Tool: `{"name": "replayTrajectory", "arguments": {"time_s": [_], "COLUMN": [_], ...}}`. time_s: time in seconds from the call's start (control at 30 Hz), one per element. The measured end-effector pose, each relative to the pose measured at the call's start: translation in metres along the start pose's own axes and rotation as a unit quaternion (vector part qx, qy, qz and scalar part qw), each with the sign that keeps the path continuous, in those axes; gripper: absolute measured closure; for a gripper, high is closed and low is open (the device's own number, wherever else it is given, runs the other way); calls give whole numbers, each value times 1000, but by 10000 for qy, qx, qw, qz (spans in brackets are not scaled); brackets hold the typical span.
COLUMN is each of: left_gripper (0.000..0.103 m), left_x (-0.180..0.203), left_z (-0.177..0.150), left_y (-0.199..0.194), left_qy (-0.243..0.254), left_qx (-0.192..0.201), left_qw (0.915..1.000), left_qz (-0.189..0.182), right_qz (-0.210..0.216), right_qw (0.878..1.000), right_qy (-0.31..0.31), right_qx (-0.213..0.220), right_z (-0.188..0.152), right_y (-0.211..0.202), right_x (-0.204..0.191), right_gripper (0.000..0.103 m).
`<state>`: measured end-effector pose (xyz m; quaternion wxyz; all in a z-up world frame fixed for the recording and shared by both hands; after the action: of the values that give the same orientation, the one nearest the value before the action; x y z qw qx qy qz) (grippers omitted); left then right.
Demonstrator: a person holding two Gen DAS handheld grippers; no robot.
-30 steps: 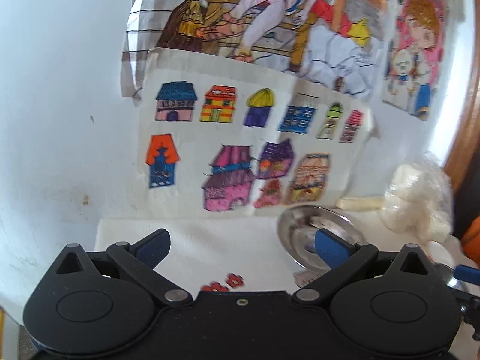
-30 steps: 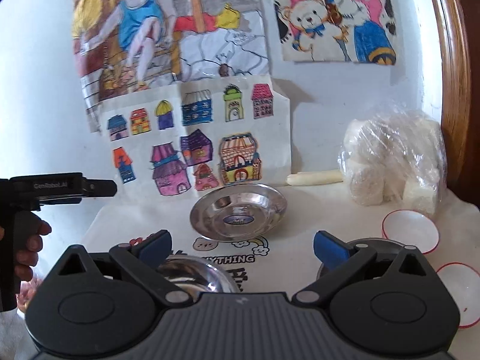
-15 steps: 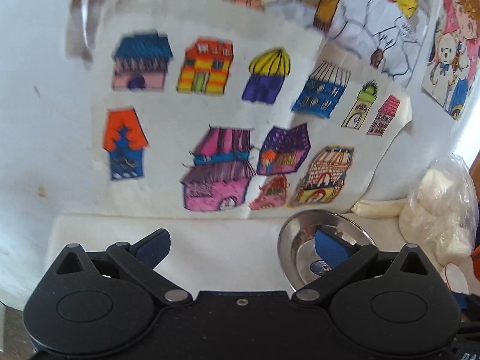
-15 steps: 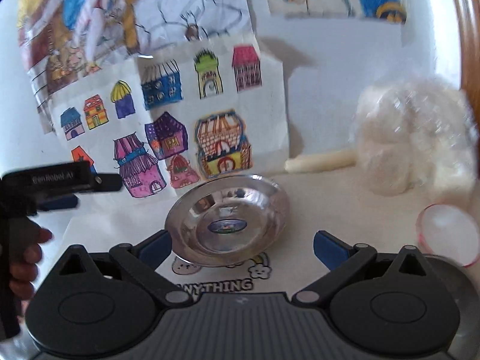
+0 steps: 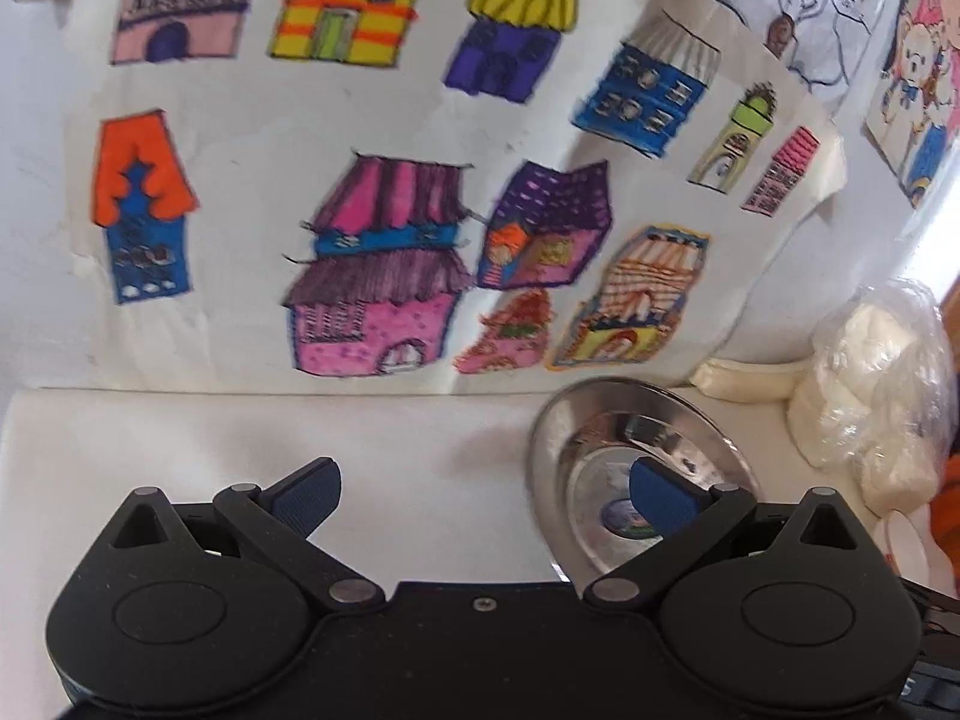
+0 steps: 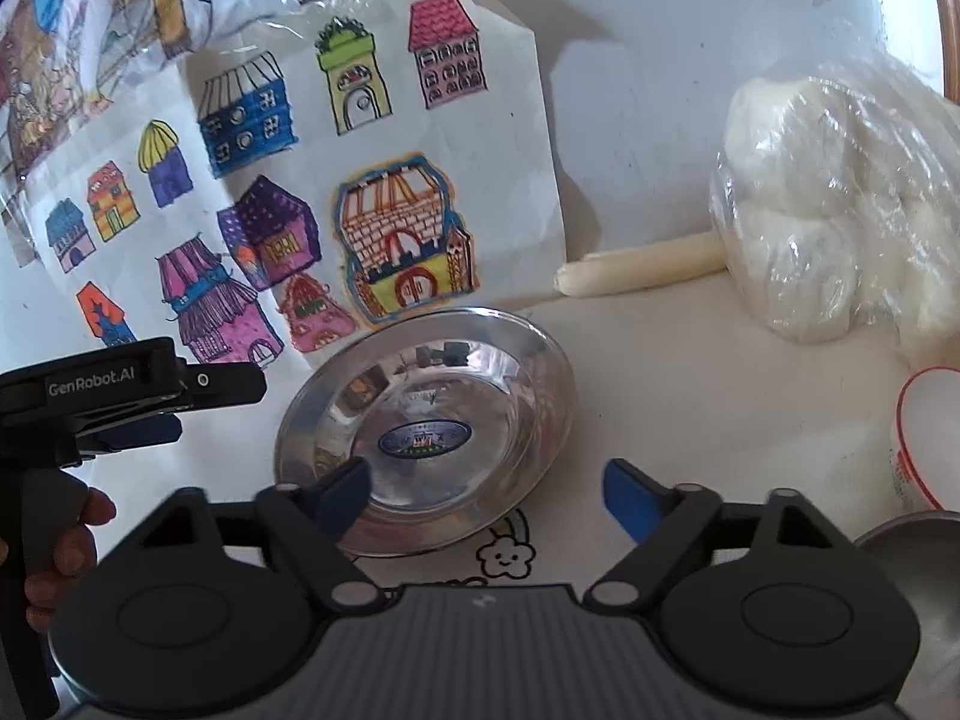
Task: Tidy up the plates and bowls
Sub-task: 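Move both grippers to the small steel plate with the blue label, then close both grippers on the rim of the small labeled plate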
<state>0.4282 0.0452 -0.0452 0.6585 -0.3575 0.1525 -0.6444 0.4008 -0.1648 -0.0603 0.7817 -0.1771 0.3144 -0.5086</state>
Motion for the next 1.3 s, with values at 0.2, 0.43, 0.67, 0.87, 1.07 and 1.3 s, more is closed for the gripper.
{"name": "replayTrajectory", "arguments": {"time_s": [0.2,0.43,0.67,0.87,1.07,1.3], "left_gripper": [17,46,71,92,92,91], "left_x": [9,13,15,12,9,9], "left_z": [-3,-5,-8,-8,-9,-13], "left_y": [4,9,15,19,20,12], "left_qy": [14,-45,-213,-258,-294,-274], "left_qx": [-83,-222,-445,-521,-584,-513], "left_qw": [9996,9990,9969,9970,9965,9967], "left_qz": [-253,-395,-614,-518,-526,-569], "right_qz": [9,-55,-4,41,55,82], "right_qw": [9999,9998,9992,9982,9976,9977], "right_qy": [86,130,341,578,674,673], "right_qx": [-75,-119,-189,-169,-132,-37], "right_z": [-3,-3,-2,-1,-1,-1], "right_y": [9,11,13,14,15,8], "right_x": [1,3,7,10,12,10], "right_gripper": [45,58,72,75,78,80]}}
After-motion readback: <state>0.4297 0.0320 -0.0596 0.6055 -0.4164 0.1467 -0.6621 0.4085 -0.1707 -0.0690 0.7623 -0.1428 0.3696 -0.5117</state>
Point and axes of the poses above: each gripper's, at about its wrist camera, not at the fingertips, and y roughly the way its jaws point, x to its right, z to its top, the point moved 6 cm from there along y, roughly the way its jaws point, and after that the axes turned 4 degrees about z, right-handed, at the moved point
